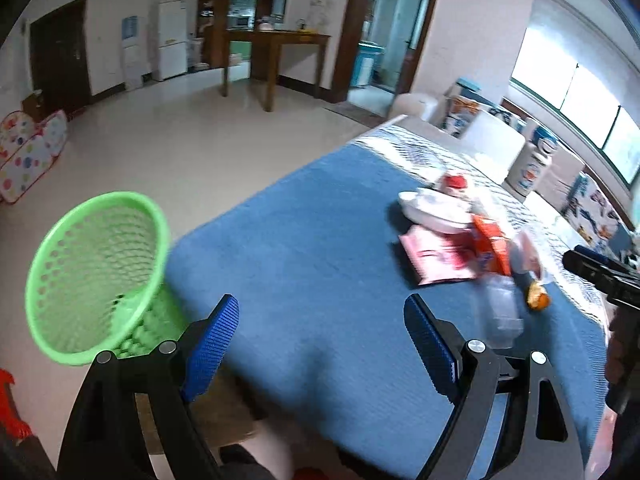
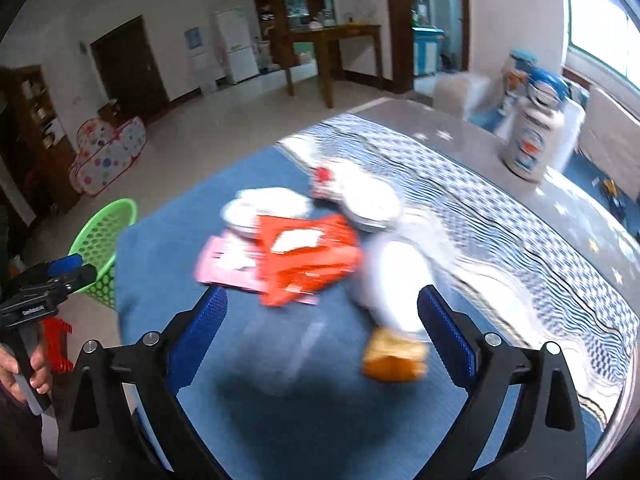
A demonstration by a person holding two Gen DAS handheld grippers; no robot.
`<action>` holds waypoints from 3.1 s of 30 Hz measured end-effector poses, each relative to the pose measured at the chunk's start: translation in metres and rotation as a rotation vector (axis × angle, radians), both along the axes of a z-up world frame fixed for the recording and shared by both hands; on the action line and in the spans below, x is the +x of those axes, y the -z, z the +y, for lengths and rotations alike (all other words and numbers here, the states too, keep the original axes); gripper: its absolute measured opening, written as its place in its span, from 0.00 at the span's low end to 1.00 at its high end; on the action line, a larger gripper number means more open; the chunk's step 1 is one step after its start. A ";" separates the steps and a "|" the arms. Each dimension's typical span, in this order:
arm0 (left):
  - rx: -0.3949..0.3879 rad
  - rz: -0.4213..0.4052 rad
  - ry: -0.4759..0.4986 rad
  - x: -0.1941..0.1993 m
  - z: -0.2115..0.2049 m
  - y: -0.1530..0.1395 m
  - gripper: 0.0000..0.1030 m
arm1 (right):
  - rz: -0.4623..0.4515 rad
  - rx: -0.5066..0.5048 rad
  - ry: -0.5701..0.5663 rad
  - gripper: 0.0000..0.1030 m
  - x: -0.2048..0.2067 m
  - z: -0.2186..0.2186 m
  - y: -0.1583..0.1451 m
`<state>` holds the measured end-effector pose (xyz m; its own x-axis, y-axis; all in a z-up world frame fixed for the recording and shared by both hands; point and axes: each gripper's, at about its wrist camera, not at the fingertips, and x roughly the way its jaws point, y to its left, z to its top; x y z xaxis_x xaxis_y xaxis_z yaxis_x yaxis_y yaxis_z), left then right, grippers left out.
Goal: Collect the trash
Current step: 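Grasp the clear cup with the right tool while the left tool reaches the orange wrapper, then close the left tool on the orange wrapper and carry it to the wastebasket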
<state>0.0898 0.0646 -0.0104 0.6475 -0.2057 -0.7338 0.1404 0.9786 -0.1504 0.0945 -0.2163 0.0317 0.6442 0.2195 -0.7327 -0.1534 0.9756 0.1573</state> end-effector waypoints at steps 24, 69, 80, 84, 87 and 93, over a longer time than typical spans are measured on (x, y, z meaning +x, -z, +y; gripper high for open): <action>-0.042 0.109 0.228 0.080 -0.156 0.019 0.71 | 0.129 0.081 -0.125 0.94 0.047 -0.059 0.061; -0.137 -0.070 0.119 0.008 -0.018 -0.052 0.03 | -0.018 0.156 -0.305 0.88 0.012 0.040 -0.013; -0.027 -0.069 -0.169 -0.007 0.125 -0.042 0.03 | -0.008 0.186 -0.469 0.88 0.023 0.157 -0.021; -0.016 -0.004 -0.260 0.008 0.172 -0.017 0.03 | 0.001 0.195 -0.513 0.88 0.029 0.196 -0.021; 0.001 0.035 -0.300 0.015 0.196 0.001 0.04 | 0.010 0.197 -0.543 0.88 0.036 0.223 -0.022; -0.033 0.105 -0.349 0.024 0.230 0.035 0.13 | 0.025 0.194 -0.594 0.88 0.049 0.271 -0.024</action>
